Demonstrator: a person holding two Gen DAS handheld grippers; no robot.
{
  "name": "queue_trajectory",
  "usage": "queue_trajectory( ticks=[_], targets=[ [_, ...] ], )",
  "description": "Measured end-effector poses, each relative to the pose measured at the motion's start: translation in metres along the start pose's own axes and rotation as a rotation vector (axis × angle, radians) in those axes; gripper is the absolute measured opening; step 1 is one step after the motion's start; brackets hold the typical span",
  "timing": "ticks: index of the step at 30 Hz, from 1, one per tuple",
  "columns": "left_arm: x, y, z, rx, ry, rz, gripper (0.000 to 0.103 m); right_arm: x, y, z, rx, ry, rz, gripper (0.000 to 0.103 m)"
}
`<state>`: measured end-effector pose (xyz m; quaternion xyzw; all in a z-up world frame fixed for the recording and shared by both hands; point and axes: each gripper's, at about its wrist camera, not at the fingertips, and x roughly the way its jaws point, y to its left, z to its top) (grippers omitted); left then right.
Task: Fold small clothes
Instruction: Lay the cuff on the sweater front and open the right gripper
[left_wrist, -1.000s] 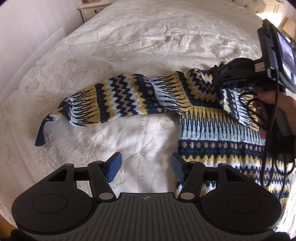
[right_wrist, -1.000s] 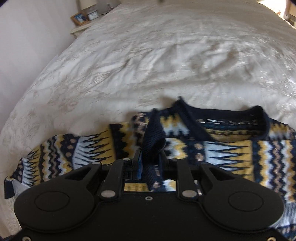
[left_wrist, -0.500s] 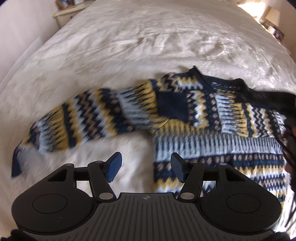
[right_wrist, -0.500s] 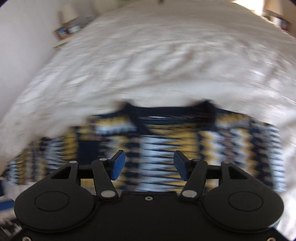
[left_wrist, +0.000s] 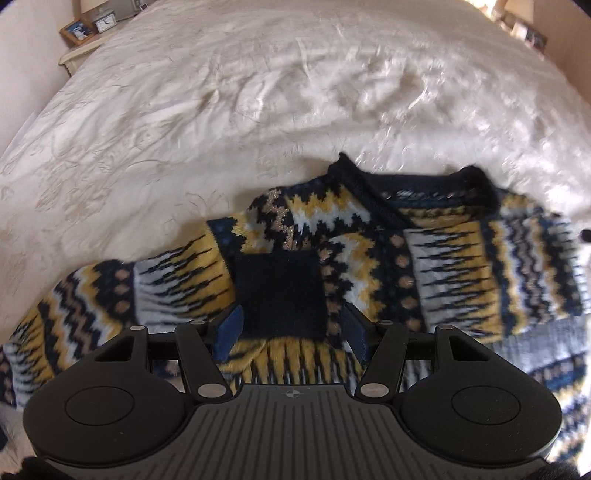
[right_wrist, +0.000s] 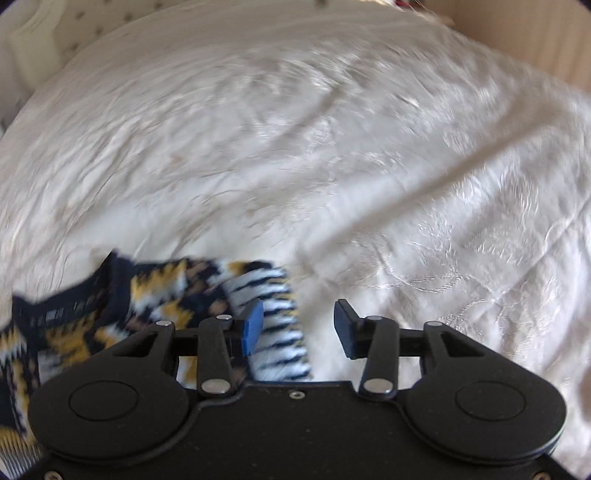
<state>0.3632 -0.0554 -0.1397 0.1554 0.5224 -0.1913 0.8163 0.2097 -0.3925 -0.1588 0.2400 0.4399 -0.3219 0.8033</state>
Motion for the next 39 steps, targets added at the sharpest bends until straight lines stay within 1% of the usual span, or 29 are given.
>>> queue_trajectory(
  ticks=[2, 4, 5, 6, 9, 11, 13, 16, 17, 18, 19, 20, 21, 24, 25, 26, 27, 28, 29, 30, 31, 33, 35, 36, 37, 38, 39],
  targets=[
    [0.02, -0.001, 0.003, 0.007, 0.043, 0.031, 0.057, 0.014, -0.01, 0.005, 0.024, 0.033, 0.028, 0.053],
    [0.042, 0.001, 0.002, 0.009, 0.114, 0.052, 0.057, 0.027, -0.016, 0.006, 0.027, 0.08, 0.055, 0.053],
    [0.053, 0.003, 0.0, 0.006, 0.15, 0.057, 0.058, 0.032, -0.018, 0.005, 0.021, 0.102, 0.075, 0.053],
    [0.06, 0.006, -0.002, -0.002, 0.168, 0.052, 0.059, 0.036, -0.017, 0.004, 0.006, 0.115, 0.092, 0.053],
    [0.064, 0.011, -0.006, -0.018, 0.161, 0.033, 0.059, 0.048, -0.013, 0.001, -0.046, 0.15, 0.126, 0.053],
    [0.063, 0.012, -0.006, -0.012, 0.161, 0.033, 0.059, 0.055, -0.013, 0.001, -0.054, 0.159, 0.14, 0.054],
    [0.063, 0.012, -0.006, -0.007, 0.158, 0.035, 0.059, 0.061, -0.014, 0.0, -0.027, 0.166, 0.159, 0.055],
    [0.064, 0.015, -0.005, -0.007, 0.148, 0.038, 0.059, 0.063, -0.022, -0.001, 0.047, 0.162, 0.202, 0.054],
    [0.064, 0.016, -0.006, -0.007, 0.146, 0.04, 0.059, 0.062, -0.025, -0.002, 0.071, 0.163, 0.221, 0.051],
    [0.063, 0.016, -0.007, -0.005, 0.143, 0.043, 0.059, 0.06, -0.027, -0.002, 0.092, 0.168, 0.246, 0.033],
    [0.063, 0.015, -0.007, -0.003, 0.142, 0.046, 0.059, 0.058, -0.028, -0.002, 0.105, 0.173, 0.266, 0.023],
    [0.064, 0.014, -0.007, -0.002, 0.141, 0.048, 0.059, 0.051, -0.026, -0.001, 0.096, 0.156, 0.263, 0.02],
    [0.063, 0.012, -0.007, -0.002, 0.141, 0.05, 0.059, 0.039, -0.022, -0.001, 0.063, 0.119, 0.248, 0.018],
    [0.062, 0.009, -0.008, -0.005, 0.139, 0.049, 0.059, -0.011, -0.005, -0.002, -0.051, -0.039, 0.18, 0.016],
    [0.062, 0.009, -0.008, -0.005, 0.138, 0.05, 0.059, -0.024, 0.0, -0.003, -0.086, -0.092, 0.159, 0.013],
    [0.062, 0.009, -0.009, -0.005, 0.137, 0.051, 0.059, -0.033, 0.006, -0.003, -0.125, -0.131, 0.123, 0.013],
    [0.062, 0.01, -0.008, -0.004, 0.136, 0.052, 0.06, -0.035, 0.011, -0.004, -0.163, -0.146, 0.075, 0.014],
    [0.063, 0.009, -0.008, -0.003, 0.136, 0.053, 0.06, -0.029, 0.014, -0.004, -0.199, -0.134, 0.023, 0.018],
    [0.063, 0.009, -0.008, -0.003, 0.136, 0.054, 0.06, -0.018, 0.015, 0.0, -0.212, -0.104, -0.021, 0.018],
    [0.062, 0.009, -0.008, -0.001, 0.138, 0.054, 0.06, -0.009, 0.011, 0.002, -0.19, -0.083, -0.041, 0.018],
    [0.062, 0.009, -0.008, 0.001, 0.139, 0.053, 0.06, -0.004, 0.003, 0.004, -0.143, -0.071, -0.031, 0.02],
    [0.062, 0.01, -0.007, 0.0, 0.14, 0.046, 0.06, 0.007, -0.015, 0.009, -0.035, -0.031, 0.032, 0.022],
    [0.062, 0.012, -0.008, 0.001, 0.138, 0.041, 0.06, 0.021, -0.022, 0.013, 0.008, 0.003, 0.078, 0.024],
    [0.062, 0.012, -0.008, 0.003, 0.137, 0.039, 0.06, 0.03, -0.022, 0.014, 0.003, 0.026, 0.086, 0.03],
    [0.062, 0.012, -0.008, 0.006, 0.136, 0.039, 0.06, 0.036, -0.021, 0.013, -0.006, 0.049, 0.097, 0.046],
    [0.062, 0.012, -0.009, 0.009, 0.137, 0.04, 0.06, 0.043, -0.02, 0.011, -0.013, 0.069, 0.113, 0.054],
    [0.062, 0.012, -0.008, 0.009, 0.138, 0.04, 0.06, 0.049, -0.018, 0.01, -0.018, 0.085, 0.126, 0.066]
  ],
)
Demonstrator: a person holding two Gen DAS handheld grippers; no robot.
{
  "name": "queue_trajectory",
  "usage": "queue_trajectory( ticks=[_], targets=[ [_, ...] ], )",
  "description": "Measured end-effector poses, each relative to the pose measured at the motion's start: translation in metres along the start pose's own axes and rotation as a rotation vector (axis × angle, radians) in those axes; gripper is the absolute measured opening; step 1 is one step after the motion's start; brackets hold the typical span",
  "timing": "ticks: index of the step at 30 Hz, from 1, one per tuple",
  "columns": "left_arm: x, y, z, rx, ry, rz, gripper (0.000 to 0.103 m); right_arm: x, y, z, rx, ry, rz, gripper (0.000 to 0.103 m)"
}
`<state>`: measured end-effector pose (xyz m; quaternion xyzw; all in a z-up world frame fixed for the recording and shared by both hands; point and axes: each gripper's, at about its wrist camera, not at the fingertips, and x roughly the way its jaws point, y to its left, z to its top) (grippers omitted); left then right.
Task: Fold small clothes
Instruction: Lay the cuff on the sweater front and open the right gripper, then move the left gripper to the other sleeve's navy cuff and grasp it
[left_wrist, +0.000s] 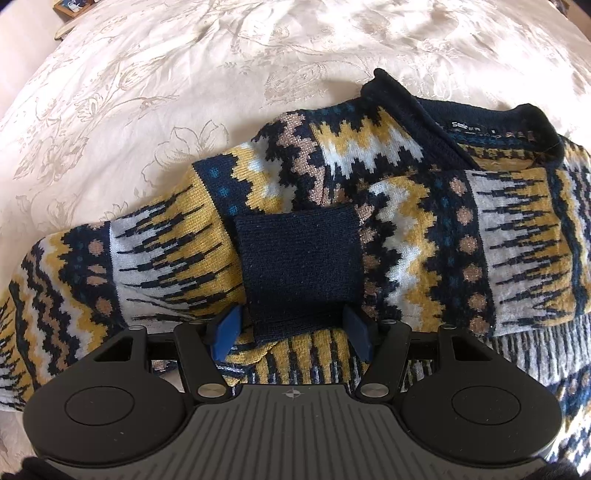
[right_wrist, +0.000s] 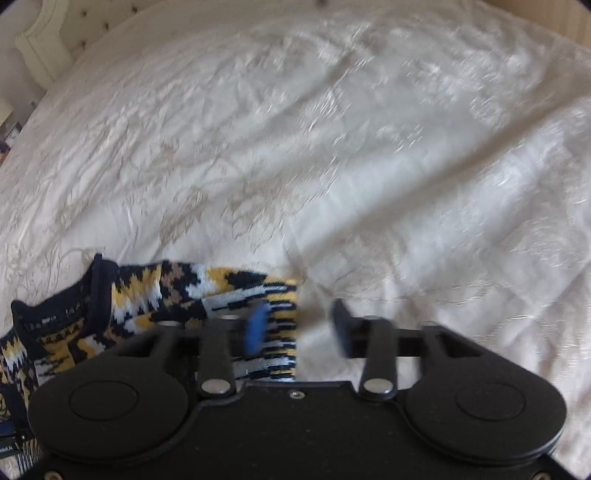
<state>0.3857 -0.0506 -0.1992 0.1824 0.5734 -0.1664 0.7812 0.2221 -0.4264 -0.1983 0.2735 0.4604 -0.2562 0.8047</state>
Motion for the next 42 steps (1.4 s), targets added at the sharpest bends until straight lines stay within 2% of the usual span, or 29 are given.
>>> queue_trajectory(
  ticks=[3, 5, 6, 8, 10, 11, 13, 14, 15, 17, 20, 22, 23, 24, 27, 31, 34, 36, 38, 42],
  targets=[
    [0.0, -0.001, 0.001, -0.003, 0.004, 0.0, 0.06, 0.012, 0.01, -0.008, -0.022, 0.034, 0.054, 0.066],
    [0.001, -0.001, 0.002, -0.002, 0.005, 0.002, 0.06, 0.012, 0.018, -0.011, -0.039, 0.033, 0.058, 0.037],
    [0.001, -0.002, 0.002, -0.001, 0.005, 0.002, 0.06, 0.008, 0.022, -0.012, -0.047, 0.026, 0.05, 0.017],
    [0.001, -0.002, 0.002, -0.004, 0.004, 0.002, 0.06, -0.006, 0.033, -0.014, -0.098, -0.029, -0.017, 0.016],
    [0.002, -0.002, 0.003, -0.004, 0.003, 0.003, 0.06, -0.018, 0.049, -0.018, -0.194, -0.089, -0.127, 0.017],
    [0.002, -0.002, 0.002, -0.004, 0.002, 0.004, 0.06, -0.018, 0.055, -0.02, -0.234, -0.101, -0.182, 0.017],
    [0.002, -0.003, 0.001, -0.002, 0.001, 0.006, 0.06, -0.003, 0.063, -0.021, -0.323, -0.062, -0.352, 0.017],
    [0.002, -0.004, 0.001, 0.0, 0.001, 0.006, 0.06, 0.003, 0.064, -0.021, -0.341, -0.053, -0.425, 0.018],
    [0.003, -0.004, 0.001, 0.003, 0.002, 0.005, 0.06, -0.001, 0.063, -0.02, -0.335, -0.073, -0.444, 0.022],
    [0.003, -0.003, 0.002, 0.008, 0.004, -0.002, 0.06, -0.025, 0.06, -0.021, -0.283, -0.138, -0.371, 0.025],
    [0.002, -0.001, 0.001, 0.011, 0.0, -0.015, 0.06, -0.057, 0.068, -0.032, -0.246, -0.155, -0.251, 0.034],
    [-0.001, 0.0, 0.0, 0.018, -0.004, -0.019, 0.06, -0.073, 0.081, -0.046, -0.258, -0.148, -0.205, 0.056],
    [-0.004, 0.001, -0.002, 0.025, -0.007, -0.017, 0.059, -0.079, 0.091, -0.055, -0.272, -0.144, -0.184, 0.06],
    [-0.008, 0.0, -0.004, 0.032, -0.015, -0.014, 0.059, -0.086, 0.099, -0.066, -0.293, -0.144, -0.164, 0.064],
    [-0.026, 0.006, -0.016, 0.023, -0.048, 0.001, 0.058, -0.105, 0.124, -0.099, -0.358, -0.13, -0.133, 0.067],
    [-0.059, 0.03, -0.043, -0.074, -0.099, -0.023, 0.058, -0.125, 0.148, -0.137, -0.427, -0.114, -0.073, 0.075],
    [-0.082, 0.051, -0.068, -0.158, -0.125, 0.025, 0.058, -0.133, 0.161, -0.156, -0.503, -0.099, -0.046, 0.084],
    [-0.095, 0.065, -0.085, -0.21, -0.137, 0.073, 0.058, -0.137, 0.167, -0.17, -0.558, -0.115, -0.024, 0.084],
    [-0.107, 0.08, -0.104, -0.259, -0.137, 0.109, 0.058, -0.138, 0.171, -0.179, -0.605, -0.112, 0.035, 0.086],
    [-0.13, 0.109, -0.133, -0.402, -0.121, 0.13, 0.058, -0.136, 0.177, -0.19, -0.629, -0.054, 0.157, 0.103]
  ],
)
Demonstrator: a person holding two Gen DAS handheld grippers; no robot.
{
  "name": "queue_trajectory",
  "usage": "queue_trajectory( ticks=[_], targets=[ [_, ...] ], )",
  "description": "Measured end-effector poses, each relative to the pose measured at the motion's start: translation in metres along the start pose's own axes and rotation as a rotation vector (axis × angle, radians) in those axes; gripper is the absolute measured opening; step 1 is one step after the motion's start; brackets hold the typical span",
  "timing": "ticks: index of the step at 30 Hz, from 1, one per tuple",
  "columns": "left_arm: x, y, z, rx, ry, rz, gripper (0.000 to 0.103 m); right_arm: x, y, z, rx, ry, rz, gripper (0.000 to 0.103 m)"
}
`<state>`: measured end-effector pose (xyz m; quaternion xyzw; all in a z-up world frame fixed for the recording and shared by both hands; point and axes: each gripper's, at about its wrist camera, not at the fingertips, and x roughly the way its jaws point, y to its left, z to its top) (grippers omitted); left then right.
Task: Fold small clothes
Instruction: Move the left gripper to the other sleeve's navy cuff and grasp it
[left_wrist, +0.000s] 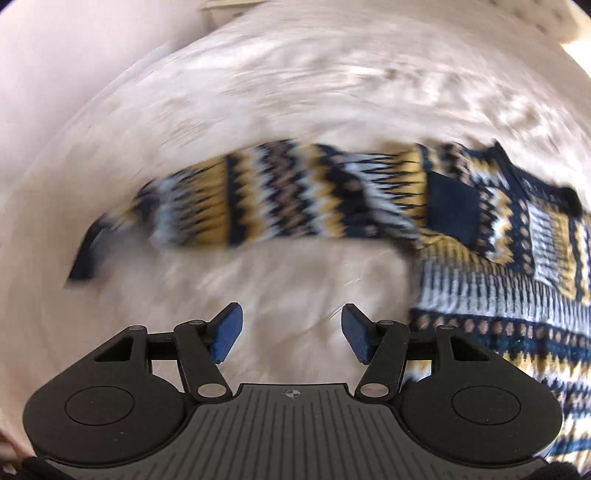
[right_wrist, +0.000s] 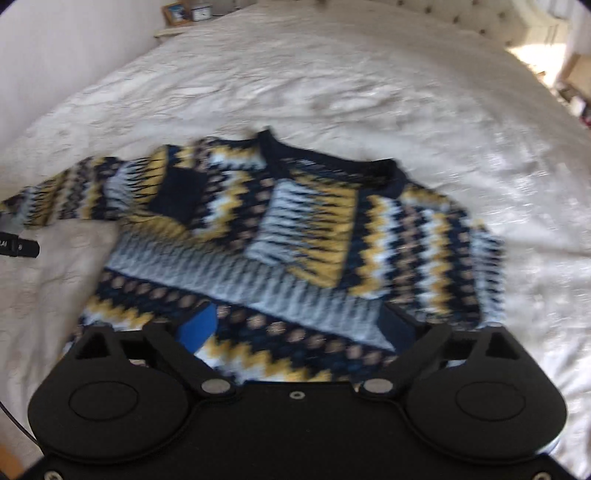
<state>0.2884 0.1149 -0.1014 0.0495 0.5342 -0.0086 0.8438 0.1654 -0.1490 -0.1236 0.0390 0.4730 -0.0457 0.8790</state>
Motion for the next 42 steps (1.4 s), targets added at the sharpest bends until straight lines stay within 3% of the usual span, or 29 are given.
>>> queue_trajectory(
  ticks=[6, 11, 15, 17, 23, 26, 29, 33, 37, 39, 42],
  targets=[
    [-0.026, 0.043, -0.016, -0.132, -0.025, 0.094, 0.058, 0.008, 0.018, -0.009, -0.012, 0.037, 0.111, 0.103],
    [-0.024, 0.074, -0.01, -0.222, -0.072, -0.028, 0.058, 0.004, 0.019, -0.011, 0.039, 0.033, 0.15, 0.103],
    [-0.001, 0.097, 0.008, -0.288, -0.064, -0.058, 0.06, 0.017, 0.022, -0.012, 0.072, 0.069, 0.089, 0.103],
    [0.011, 0.108, 0.019, -0.307, -0.075, -0.065, 0.068, 0.027, 0.027, -0.015, 0.091, 0.102, 0.064, 0.103],
    [0.041, 0.155, 0.053, -0.421, -0.106, -0.097, 0.077, 0.059, 0.048, -0.025, 0.152, 0.22, 0.034, 0.103],
    [0.067, 0.175, 0.064, -0.482, -0.06, -0.142, 0.077, 0.08, 0.057, -0.028, 0.165, 0.318, 0.039, 0.103],
    [0.083, 0.191, 0.07, -0.51, -0.055, -0.113, 0.077, 0.086, 0.066, -0.029, 0.145, 0.325, -0.009, 0.103],
    [0.067, 0.208, 0.079, -0.498, -0.212, -0.018, 0.077, 0.09, 0.074, -0.027, 0.168, 0.331, -0.046, 0.103],
    [0.049, 0.221, 0.09, -0.36, -0.333, 0.042, 0.077, 0.093, 0.08, -0.027, 0.182, 0.337, -0.074, 0.103],
    [0.049, 0.226, 0.089, -0.297, -0.315, 0.081, 0.077, 0.093, 0.084, -0.027, 0.184, 0.341, -0.085, 0.103],
    [0.059, 0.237, 0.075, -0.292, -0.227, 0.015, 0.077, 0.095, 0.085, -0.026, 0.185, 0.349, -0.093, 0.103]
  ],
)
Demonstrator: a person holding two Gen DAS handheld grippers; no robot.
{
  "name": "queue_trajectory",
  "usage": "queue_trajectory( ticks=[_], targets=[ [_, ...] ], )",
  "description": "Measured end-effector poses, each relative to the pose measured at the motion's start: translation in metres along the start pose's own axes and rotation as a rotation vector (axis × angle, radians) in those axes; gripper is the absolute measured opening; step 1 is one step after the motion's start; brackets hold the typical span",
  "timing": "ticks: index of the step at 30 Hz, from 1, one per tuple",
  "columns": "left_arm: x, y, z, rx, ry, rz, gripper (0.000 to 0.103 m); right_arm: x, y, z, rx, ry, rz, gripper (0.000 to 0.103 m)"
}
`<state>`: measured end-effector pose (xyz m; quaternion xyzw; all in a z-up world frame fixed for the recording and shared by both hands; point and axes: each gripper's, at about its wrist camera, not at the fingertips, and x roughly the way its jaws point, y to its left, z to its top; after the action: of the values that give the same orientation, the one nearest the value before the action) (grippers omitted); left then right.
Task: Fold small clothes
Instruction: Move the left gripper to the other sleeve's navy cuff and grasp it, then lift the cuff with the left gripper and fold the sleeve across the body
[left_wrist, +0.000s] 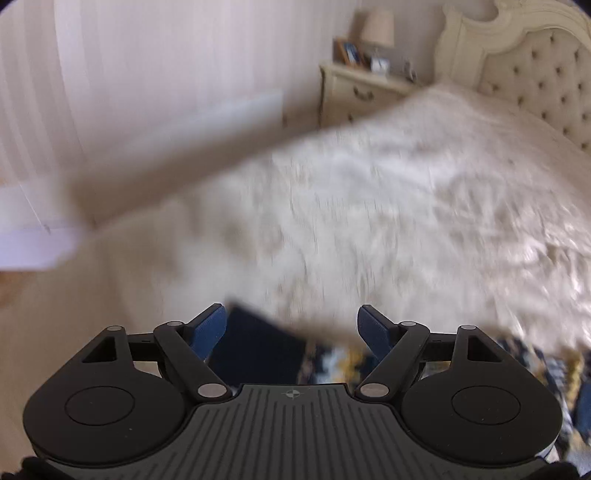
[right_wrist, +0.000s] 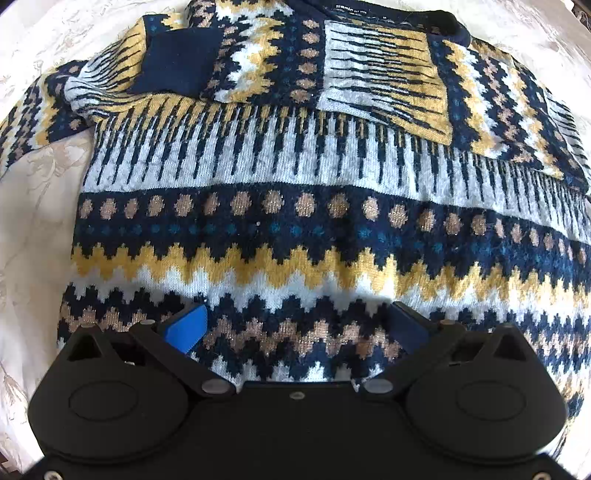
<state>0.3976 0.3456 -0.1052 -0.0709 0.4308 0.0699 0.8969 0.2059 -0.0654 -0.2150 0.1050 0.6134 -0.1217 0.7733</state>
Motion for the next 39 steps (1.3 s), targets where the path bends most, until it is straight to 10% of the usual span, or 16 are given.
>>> queue_trajectory(
  ticks=[21, 25, 33, 39],
  targets=[
    [0.069, 0.018, -0.018, -0.17, 0.241, -0.047, 0.076, 0.015, 0.013, 0.013, -0.011, 0.049, -0.045, 0.103],
    [0.057, 0.019, -0.016, -0.175, 0.196, -0.05, 0.01, 0.016, 0.015, 0.013, -0.011, 0.045, -0.049, 0.103],
    [0.001, 0.018, 0.018, -0.109, 0.004, -0.087, 0.006, 0.017, 0.018, 0.009, -0.01, 0.044, -0.056, 0.103],
    [0.012, 0.023, 0.018, -0.078, 0.07, -0.056, 0.006, 0.017, 0.019, 0.011, -0.007, 0.038, -0.058, 0.103]
  ],
)
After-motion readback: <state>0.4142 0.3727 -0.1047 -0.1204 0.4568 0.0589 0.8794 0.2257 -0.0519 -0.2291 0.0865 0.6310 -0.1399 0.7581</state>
